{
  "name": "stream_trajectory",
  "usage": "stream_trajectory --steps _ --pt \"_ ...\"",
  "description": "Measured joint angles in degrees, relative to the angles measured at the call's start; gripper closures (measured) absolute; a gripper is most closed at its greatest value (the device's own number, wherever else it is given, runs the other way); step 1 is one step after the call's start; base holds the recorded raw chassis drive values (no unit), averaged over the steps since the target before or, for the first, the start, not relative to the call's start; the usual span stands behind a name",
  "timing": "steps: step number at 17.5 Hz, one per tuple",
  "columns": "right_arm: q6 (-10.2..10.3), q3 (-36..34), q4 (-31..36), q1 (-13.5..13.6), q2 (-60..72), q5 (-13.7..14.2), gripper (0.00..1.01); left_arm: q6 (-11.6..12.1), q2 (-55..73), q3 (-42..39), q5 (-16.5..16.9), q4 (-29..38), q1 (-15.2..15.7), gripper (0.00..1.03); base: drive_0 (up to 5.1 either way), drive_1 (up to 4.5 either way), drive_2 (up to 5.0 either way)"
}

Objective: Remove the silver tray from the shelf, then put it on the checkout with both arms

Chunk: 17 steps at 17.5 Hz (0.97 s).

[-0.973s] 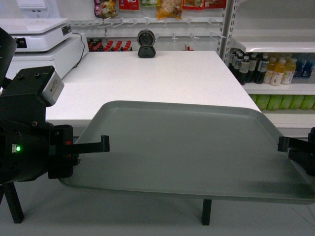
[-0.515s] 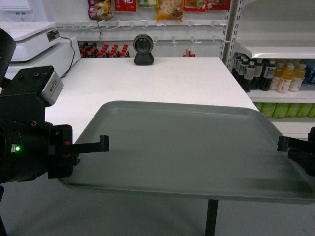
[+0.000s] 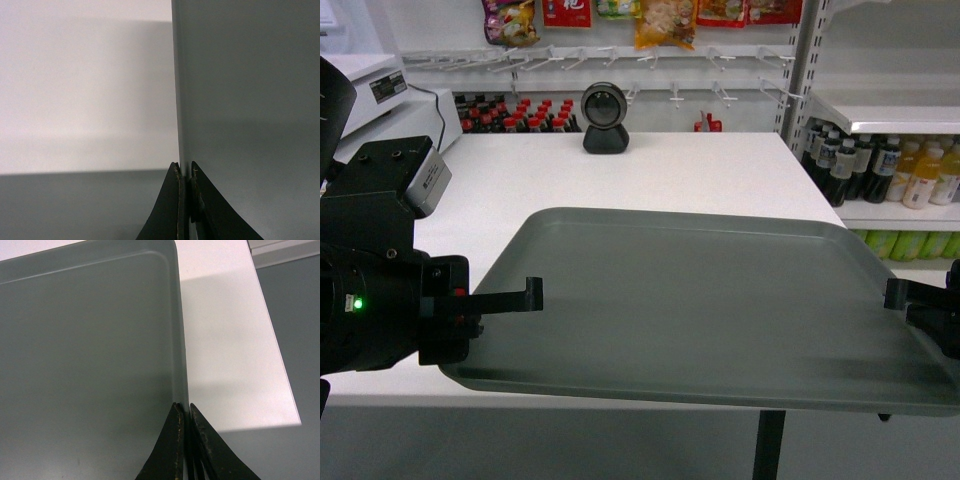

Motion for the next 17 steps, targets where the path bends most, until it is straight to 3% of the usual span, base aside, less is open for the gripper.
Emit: stream_trajectory --steps 6,17 --pt "0.0 0.0 0.24 0.02 0.0 0.02 0.98 0.0 -0.02 0.0 -0.04 0.13 0.02 1.0 -0.1 3.83 -4.1" --pt "0.0 0.13 0.07 0.0 0.02 0.04 0.98 0.0 0.2 0.09 -0.02 0.04 0.02 1.0 0.0 0.0 0.0"
